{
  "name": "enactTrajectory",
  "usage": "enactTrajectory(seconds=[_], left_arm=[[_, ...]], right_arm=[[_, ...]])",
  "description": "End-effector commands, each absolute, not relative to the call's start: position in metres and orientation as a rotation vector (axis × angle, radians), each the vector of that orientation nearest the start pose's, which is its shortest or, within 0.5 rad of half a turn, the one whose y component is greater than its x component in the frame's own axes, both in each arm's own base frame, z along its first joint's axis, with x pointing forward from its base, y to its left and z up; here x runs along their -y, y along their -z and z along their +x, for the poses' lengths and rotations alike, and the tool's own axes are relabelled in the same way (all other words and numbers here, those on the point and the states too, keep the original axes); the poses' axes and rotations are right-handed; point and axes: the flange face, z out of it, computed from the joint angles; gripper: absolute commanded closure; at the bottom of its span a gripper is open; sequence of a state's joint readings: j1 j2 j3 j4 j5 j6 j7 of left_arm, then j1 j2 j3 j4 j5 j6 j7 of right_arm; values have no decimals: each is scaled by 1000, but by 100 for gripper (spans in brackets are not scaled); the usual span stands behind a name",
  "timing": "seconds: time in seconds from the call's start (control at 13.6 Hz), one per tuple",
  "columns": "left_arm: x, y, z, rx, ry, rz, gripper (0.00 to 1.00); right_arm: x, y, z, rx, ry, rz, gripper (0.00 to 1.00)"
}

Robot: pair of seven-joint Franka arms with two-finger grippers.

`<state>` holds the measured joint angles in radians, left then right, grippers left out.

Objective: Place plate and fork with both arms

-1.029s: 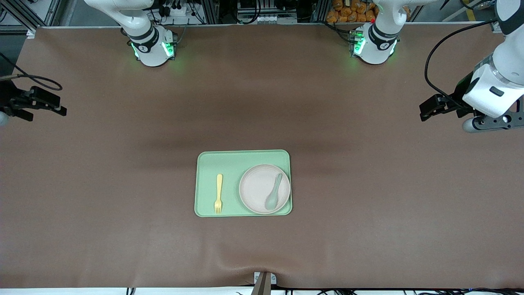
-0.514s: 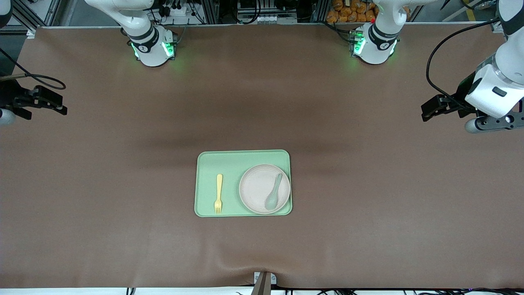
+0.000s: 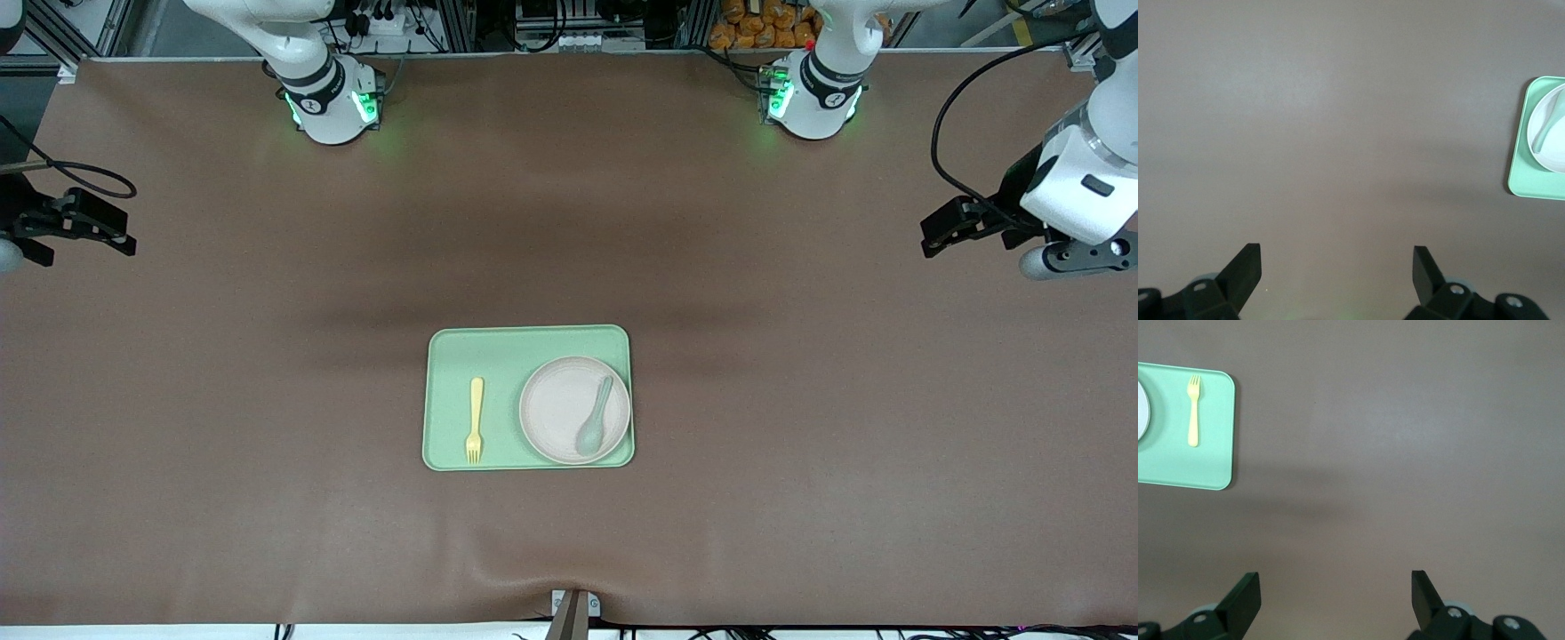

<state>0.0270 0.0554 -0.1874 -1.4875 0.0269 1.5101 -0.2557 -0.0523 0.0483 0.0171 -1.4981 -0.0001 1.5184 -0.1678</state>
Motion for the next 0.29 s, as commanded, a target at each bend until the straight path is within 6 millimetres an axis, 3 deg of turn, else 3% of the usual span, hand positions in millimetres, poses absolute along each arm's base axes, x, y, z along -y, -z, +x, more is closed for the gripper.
enactTrajectory(seconds=[0.0, 0.22], left_arm=[[78, -641, 550, 129, -60, -3101, 0], [74, -659, 540, 141, -11, -3102, 0]], right_arm=[[17, -630, 562, 218, -89, -3146, 0], [17, -630, 564, 213, -85, -3147, 0]])
